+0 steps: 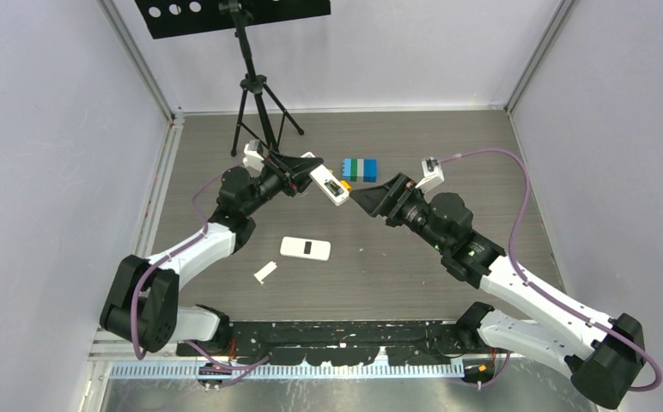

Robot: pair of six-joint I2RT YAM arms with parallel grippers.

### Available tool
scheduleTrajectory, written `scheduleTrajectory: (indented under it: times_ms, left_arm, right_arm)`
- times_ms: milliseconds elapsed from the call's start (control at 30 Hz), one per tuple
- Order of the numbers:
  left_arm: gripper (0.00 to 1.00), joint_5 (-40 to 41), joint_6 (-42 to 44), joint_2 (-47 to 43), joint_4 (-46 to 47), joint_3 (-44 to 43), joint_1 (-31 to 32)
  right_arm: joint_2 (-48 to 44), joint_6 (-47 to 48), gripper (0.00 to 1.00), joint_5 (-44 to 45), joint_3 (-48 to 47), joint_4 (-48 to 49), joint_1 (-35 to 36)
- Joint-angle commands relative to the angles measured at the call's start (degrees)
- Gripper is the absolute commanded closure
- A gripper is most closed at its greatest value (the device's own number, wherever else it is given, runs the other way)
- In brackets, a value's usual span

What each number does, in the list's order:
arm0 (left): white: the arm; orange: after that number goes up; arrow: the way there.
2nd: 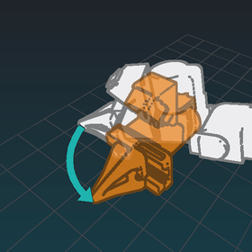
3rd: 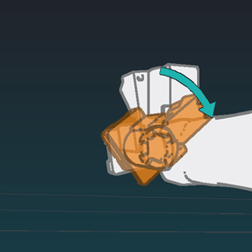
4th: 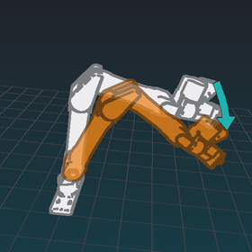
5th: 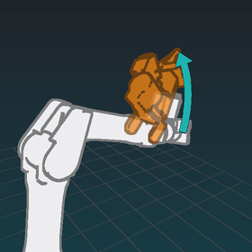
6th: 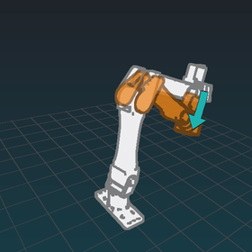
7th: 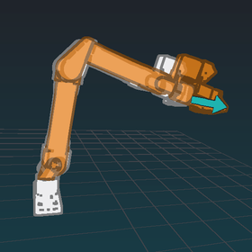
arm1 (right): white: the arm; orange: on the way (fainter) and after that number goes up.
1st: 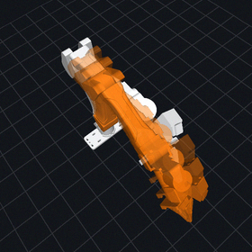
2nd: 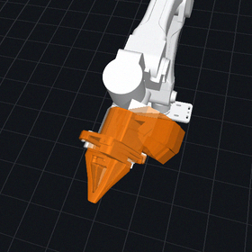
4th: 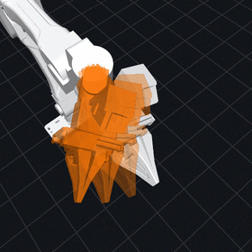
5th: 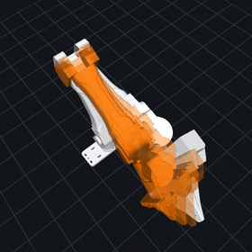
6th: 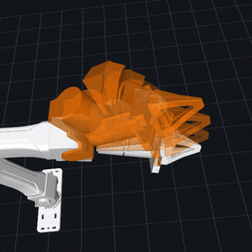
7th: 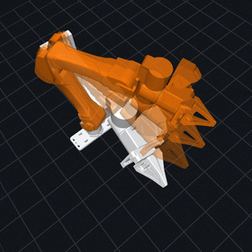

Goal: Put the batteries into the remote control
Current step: Load the battery into the remote control.

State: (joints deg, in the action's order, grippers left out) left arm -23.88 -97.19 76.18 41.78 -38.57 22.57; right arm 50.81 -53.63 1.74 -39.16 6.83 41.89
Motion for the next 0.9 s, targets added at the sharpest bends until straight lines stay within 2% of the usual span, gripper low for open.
scheduleTrajectory:
  times_ms: [0,200,433,867]
  left_arm:
    - [1.0,0.07,-0.7,-2.19,0.46,-1.2,0.55]
    - [1.0,-0.1,-2.04,-2.04,1.83,-0.5,0.55]
    - [1.0,-0.12,-2.27,-2.32,2.01,-0.3,0.55]
    - [1.0,-1.22,-3.62,-2.67,3.43,0.05,0.55]
  right_arm:
    - [2.63,-7.53,0.18,-3.37,1.3,13.53,0.13]
    - [5.35,-11.64,0.18,-3.91,2.27,19.28,0.18]
    - [7.63,-12.33,0.21,-5.37,1.29,20.57,0.19]
    - [12.3,-13.27,0.4,-5.98,0.48,21.25,0.12]
